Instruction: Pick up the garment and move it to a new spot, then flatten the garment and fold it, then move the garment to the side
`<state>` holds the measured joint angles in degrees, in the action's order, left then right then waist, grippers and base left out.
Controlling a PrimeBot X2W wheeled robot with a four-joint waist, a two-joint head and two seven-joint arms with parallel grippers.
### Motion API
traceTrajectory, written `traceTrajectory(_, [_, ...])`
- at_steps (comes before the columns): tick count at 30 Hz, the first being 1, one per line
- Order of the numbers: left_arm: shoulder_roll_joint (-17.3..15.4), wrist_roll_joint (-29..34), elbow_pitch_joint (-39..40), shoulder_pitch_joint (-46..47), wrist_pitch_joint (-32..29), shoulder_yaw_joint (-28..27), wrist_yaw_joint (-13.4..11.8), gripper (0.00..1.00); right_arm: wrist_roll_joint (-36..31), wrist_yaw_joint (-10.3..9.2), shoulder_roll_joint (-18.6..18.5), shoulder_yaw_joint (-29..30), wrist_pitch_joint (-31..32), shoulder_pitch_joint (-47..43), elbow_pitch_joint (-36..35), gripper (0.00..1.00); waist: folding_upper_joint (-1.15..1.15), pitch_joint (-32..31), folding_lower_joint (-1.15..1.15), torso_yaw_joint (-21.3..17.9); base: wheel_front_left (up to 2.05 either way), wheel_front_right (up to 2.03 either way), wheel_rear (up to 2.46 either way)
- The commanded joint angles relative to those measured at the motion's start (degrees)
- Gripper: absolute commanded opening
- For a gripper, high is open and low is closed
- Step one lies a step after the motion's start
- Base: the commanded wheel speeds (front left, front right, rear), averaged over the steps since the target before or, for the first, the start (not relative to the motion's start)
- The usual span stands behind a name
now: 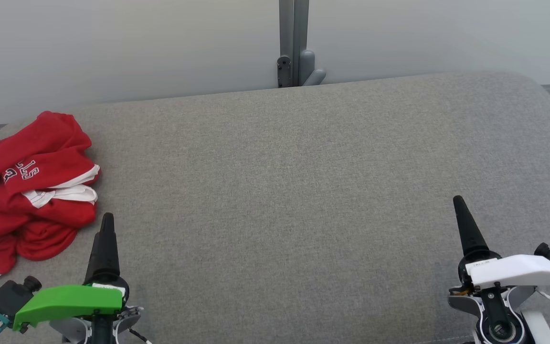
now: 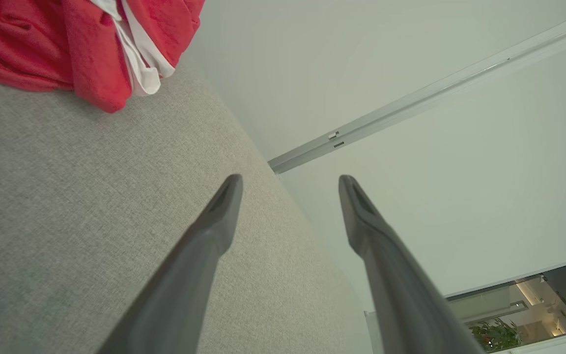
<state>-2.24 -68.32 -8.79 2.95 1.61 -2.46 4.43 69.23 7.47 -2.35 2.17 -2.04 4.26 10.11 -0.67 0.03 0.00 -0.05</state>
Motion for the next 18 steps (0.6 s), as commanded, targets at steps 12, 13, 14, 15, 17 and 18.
traceTrajectory(12, [-0.50, 18.04, 3.42, -0.75, 2.89, 2.81, -1.47, 1.00, -14.84, 0.02, -0.42, -2.45, -2.85, -1.11, -4.61, 1.00, 0.25, -0.03, 0.00, 0.04, 0.00, 0.00, 0.00])
traceTrajectory(13, [-0.51, 19.62, 3.38, -0.85, 3.11, 3.07, -1.42, 1.00, -16.13, 0.02, -0.43, -2.73, -3.03, -1.22, -4.75, 1.00, 0.25, -0.03, 0.00, 0.04, 0.00, 0.00, 0.00])
traceTrajectory(14, [-0.51, 21.00, 3.34, -0.96, 3.29, 3.29, -1.46, 1.00, -17.44, 0.02, -0.43, -2.98, -3.26, -1.32, -4.91, 1.00, 0.26, -0.03, 0.00, 0.04, 0.00, 0.00, 0.00])
traceTrajectory(15, [-0.52, 22.27, 3.34, -1.11, 3.46, 3.46, -1.55, 1.00, -18.70, 0.02, -0.44, -3.21, -3.43, -1.45, -5.03, 1.00, 0.26, -0.04, 0.00, 0.05, 0.00, 0.00, 0.00])
traceTrajectory(17, [-0.53, 24.65, 3.26, -1.42, 3.84, 3.80, -1.64, 1.00, -21.40, 0.02, -0.44, -3.68, -3.78, -1.71, -5.28, 1.00, 0.27, -0.04, 0.00, 0.05, 0.00, 0.00, 0.00])
traceTrajectory(18, [-0.54, 25.92, 3.18, -1.56, 4.02, 3.98, -1.73, 1.00, -22.68, 0.02, -0.45, -3.89, -3.96, -1.85, -5.37, 1.00, 0.28, -0.04, 0.00, 0.06, 0.00, 0.00, 0.00])
